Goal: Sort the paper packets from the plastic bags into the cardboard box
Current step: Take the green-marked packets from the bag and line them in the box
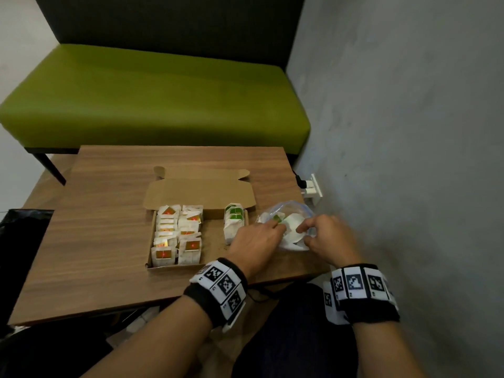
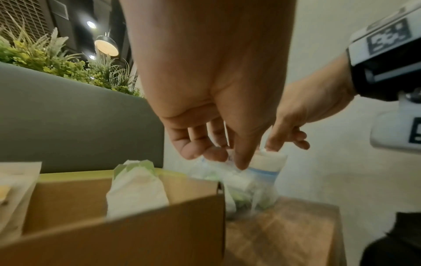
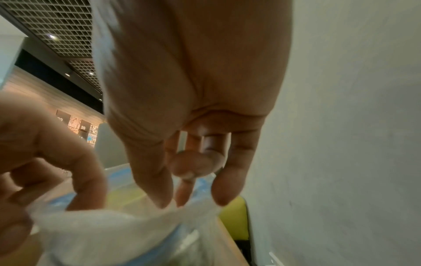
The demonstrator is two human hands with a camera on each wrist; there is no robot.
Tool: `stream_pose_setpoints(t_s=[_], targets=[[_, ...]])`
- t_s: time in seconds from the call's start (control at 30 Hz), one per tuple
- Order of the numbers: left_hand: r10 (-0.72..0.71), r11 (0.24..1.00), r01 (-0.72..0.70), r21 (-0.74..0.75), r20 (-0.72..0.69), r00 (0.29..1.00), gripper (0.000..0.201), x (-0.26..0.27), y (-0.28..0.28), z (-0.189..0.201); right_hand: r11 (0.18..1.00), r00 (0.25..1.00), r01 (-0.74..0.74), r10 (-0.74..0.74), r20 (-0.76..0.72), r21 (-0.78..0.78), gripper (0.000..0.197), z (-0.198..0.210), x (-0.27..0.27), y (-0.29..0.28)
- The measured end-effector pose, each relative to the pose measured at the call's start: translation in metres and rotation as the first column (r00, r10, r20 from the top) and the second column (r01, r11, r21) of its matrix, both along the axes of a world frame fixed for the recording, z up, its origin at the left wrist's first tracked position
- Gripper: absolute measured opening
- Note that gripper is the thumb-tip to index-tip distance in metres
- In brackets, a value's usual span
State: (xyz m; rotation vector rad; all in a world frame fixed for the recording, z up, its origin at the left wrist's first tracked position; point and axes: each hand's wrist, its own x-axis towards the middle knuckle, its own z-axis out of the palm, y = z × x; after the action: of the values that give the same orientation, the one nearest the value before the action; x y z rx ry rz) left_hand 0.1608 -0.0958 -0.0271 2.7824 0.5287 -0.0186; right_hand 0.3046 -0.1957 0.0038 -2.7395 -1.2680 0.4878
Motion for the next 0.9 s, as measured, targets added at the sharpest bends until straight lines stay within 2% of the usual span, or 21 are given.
stream_pose_setpoints(t_s=[0.2, 0.37, 0.43, 0.5, 0.6, 0.7, 0.8, 0.9], targets=[[0.007, 0.995, -0.007, -0.104, -0.004, 1.000, 0.023, -0.007, -0.006, -0.006, 0.996, 0.996, -0.089, 0.089, -0.008, -0.018, 0.029, -0.012, 0.004, -0.002], [0.021, 0.987, -0.019, -0.158, 0.010, 1.000, 0.022, -0.007, -0.006, -0.008, 0.995, 0.996, -0.085, 0.086, -0.018, 0.041, 0.017, -0.022, 0.007, 0.001], [0.036, 0.984, -0.028, -0.176, 0.044, 0.998, 0.023, -0.008, -0.005, -0.010, 0.985, 0.997, -0.009, 0.021, -0.068, 0.170, 0.016, -0.024, 0.012, 0.000], [0.065, 0.972, -0.034, -0.231, 0.130, 0.989, 0.026, -0.010, -0.004, -0.012, 0.940, 0.985, 0.097, -0.044, -0.166, 0.327, 0.013, -0.020, 0.016, -0.003], [0.151, 0.946, -0.055, -0.321, 0.282, 0.948, 0.029, -0.014, -0.003, -0.012, 0.867, 0.951, 0.191, -0.048, -0.304, 0.461, 0.006, -0.011, 0.019, -0.004], [0.321, 0.894, -0.129, -0.429, 0.413, 0.852, 0.028, -0.019, -0.004, -0.001, 0.823, 0.898, 0.236, 0.018, -0.439, 0.516, 0.012, 0.002, 0.015, -0.004], [0.481, 0.764, -0.142, -0.630, 0.409, 0.776, 0.031, -0.022, -0.003, 0.015, 0.793, 0.830, 0.240, 0.132, -0.542, 0.561, 0.011, 0.018, 0.003, 0.000], [0.524, 0.667, -0.071, -0.742, 0.398, 0.753, 0.024, -0.025, 0.002, 0.024, 0.787, 0.758, 0.211, 0.243, -0.606, 0.579, 0.006, 0.027, -0.010, 0.006]])
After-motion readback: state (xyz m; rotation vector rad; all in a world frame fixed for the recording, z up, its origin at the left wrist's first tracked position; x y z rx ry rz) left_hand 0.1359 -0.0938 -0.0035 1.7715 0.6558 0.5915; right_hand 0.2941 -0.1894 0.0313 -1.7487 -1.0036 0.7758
